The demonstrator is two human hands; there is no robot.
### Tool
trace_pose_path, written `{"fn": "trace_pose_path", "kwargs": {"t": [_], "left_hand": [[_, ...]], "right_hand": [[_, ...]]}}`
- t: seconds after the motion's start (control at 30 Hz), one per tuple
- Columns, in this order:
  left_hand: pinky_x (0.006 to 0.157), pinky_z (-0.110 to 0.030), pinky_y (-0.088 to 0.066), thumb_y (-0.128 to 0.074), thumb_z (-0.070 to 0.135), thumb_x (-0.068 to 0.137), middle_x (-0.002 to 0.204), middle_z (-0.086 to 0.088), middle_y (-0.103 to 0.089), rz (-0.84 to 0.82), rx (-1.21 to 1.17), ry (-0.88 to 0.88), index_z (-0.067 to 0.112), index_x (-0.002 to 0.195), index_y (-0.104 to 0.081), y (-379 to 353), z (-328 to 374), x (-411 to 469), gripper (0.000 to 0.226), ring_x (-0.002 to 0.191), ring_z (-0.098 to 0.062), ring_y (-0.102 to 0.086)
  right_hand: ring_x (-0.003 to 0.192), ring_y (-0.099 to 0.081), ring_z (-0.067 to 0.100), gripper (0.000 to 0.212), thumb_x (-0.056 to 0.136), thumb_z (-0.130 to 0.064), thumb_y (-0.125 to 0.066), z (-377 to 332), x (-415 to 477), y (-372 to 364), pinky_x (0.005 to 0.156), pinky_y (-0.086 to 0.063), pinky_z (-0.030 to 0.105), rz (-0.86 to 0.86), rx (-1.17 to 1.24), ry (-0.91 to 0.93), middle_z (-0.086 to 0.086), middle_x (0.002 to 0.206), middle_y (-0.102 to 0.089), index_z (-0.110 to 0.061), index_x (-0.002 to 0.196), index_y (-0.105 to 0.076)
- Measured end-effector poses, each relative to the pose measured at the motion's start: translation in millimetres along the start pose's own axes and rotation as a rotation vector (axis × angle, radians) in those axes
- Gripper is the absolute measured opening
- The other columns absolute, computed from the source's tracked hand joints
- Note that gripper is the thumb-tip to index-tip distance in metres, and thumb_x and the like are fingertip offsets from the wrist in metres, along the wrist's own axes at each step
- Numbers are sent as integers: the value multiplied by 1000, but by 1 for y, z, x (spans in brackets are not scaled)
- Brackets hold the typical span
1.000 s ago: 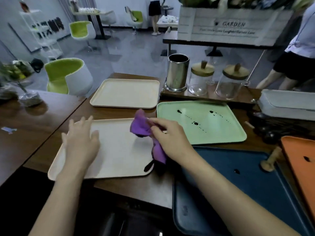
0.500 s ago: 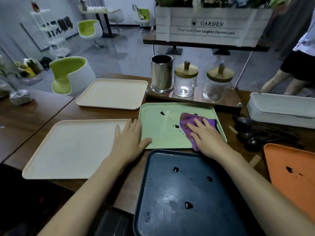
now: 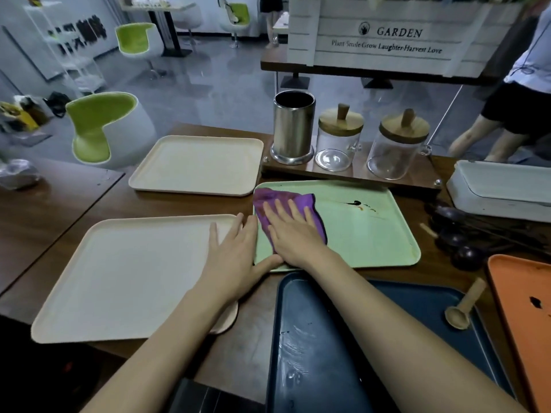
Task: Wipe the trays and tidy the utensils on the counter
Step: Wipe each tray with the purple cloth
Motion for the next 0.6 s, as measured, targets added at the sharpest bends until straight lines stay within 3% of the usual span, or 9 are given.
{"fn": "trace_pose_path", "kwargs": {"t": [0.1,0.2,0.37,0.5,0.6], "left_hand": [[122,-61,2,10,94,69,172,1,-13,-40,120,-2,17,163,-7,-4,-3,1,123,159,-22,5],[121,-63,2,17,92,68,171,-1,-16,-48,169,-6,16,164,-10,-5,-2,3,126,159,-26,6],[121,-63,4,6,89,72,172,2,-13,-81,132,-9,17,164,-5,-1,-2,2,118,158,-26,10],[120,-62,8,-7,86,80,172,0,-14,-81,92,-26,16,163,-6,-3,-6,6,109,158,-21,12],[121,-62,9,-6,80,80,172,-1,-14,-79,73,-45,16,163,-7,-6,-10,7,106,158,-19,13]], "right_hand": [[156,5,24,56,109,-38,-17,3,-1,1,124,4,48,4,-7,7,-3,170,2,-29,161,0],[156,6,23,55,108,-40,-14,38,-10,1,125,3,47,20,6,-86,-5,169,3,-31,161,-1],[156,-2,25,55,108,-39,-14,125,-28,11,125,-2,47,88,-9,-415,-3,170,-3,-30,161,-6],[155,-5,28,55,107,-37,-15,123,-21,12,124,-3,50,113,-16,-455,1,169,-7,-27,161,-9],[155,-3,27,56,107,-38,-14,99,-6,12,125,-1,49,103,6,-386,1,169,-5,-27,162,-7]]}}
Point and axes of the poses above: each hand's wrist, its own x-axis towards the middle knuckle, its own y-axis out of the back of the hand, z = x × y, the point moved 3 cm from there along x, towards the middle knuckle
